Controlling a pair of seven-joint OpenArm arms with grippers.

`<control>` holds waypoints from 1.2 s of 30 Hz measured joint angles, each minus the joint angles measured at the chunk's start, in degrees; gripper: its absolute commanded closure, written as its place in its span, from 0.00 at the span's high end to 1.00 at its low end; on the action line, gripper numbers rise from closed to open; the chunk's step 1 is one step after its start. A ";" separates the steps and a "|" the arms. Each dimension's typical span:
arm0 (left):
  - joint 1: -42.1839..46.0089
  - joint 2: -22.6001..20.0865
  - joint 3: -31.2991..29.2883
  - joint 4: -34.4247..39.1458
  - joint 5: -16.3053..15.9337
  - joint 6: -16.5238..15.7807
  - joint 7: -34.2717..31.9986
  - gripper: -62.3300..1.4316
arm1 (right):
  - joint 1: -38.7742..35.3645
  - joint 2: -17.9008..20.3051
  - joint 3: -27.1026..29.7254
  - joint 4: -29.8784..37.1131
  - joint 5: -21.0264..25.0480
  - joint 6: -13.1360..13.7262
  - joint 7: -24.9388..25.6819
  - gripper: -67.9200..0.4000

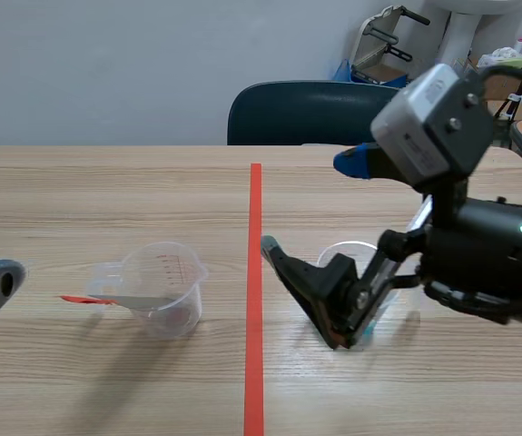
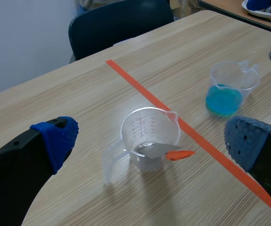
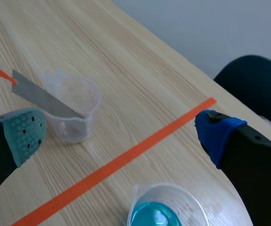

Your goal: Do the redox reaction experiment

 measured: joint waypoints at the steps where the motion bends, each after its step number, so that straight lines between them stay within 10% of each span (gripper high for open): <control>1: 1.31 -1.01 -1.01 0.00 -0.55 0.02 -0.44 1.00 | 1.88 0.00 -1.60 -1.01 -0.31 0.76 -0.04 1.00; 12: 8.26 -13.81 -4.15 0.00 -1.22 0.02 -1.90 1.00 | 16.79 -0.48 -19.28 -10.34 -0.31 3.30 -0.39 1.00; 22: 8.09 -22.43 -4.15 0.00 -2.29 0.02 -2.99 1.00 | 23.28 -8.96 -28.50 -17.16 -5.90 3.32 -0.39 1.00; 36: 7.78 -24.46 -4.15 -4.66 -3.80 8.50 -9.53 1.00 | 27.50 -16.28 -35.26 -26.14 -9.97 1.77 -0.37 0.95</control>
